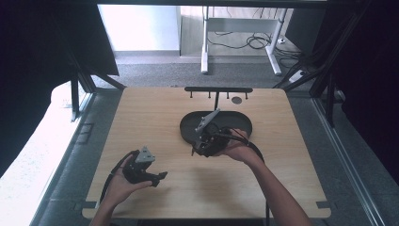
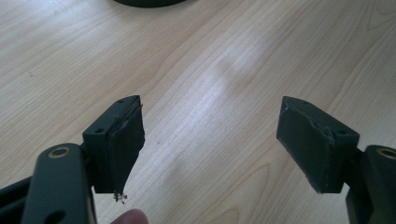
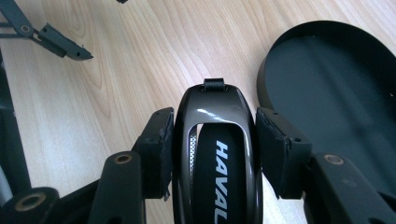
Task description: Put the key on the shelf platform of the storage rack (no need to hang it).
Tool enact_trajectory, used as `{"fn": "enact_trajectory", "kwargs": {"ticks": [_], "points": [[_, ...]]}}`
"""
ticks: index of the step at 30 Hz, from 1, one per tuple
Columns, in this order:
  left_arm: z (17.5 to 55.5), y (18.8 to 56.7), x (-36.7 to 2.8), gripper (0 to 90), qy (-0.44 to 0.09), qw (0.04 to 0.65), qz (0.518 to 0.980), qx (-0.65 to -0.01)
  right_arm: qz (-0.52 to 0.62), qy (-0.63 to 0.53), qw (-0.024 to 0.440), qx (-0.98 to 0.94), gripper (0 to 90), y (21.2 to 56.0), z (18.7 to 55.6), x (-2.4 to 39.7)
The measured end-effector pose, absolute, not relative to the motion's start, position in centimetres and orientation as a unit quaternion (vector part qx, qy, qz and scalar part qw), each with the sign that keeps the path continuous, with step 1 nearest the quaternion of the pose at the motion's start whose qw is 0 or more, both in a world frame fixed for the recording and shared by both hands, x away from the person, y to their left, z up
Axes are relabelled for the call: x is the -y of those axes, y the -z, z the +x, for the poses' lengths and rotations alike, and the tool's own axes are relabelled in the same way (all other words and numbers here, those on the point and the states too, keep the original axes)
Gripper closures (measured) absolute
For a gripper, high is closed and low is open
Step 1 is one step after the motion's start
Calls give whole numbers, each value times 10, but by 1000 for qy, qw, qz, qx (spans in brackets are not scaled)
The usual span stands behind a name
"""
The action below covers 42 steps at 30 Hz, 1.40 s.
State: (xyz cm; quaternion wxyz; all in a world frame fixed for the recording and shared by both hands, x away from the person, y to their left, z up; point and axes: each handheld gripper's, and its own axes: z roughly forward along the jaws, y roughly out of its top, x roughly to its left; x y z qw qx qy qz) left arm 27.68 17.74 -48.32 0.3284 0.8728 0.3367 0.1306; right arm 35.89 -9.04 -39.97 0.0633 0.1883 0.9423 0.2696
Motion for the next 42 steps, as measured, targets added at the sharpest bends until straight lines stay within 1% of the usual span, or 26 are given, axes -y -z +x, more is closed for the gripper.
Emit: {"fn": "enact_trajectory", "kwargs": {"ticks": [22, 42], "points": [[276, 483, -176, 235, -126, 329, 874, -334, 202, -270, 65, -939, 492, 392, 389, 90], [276, 483, -175, 235, -126, 328, 875, -333, 226, -263, 68, -936, 493, 405, 421, 89]]}}
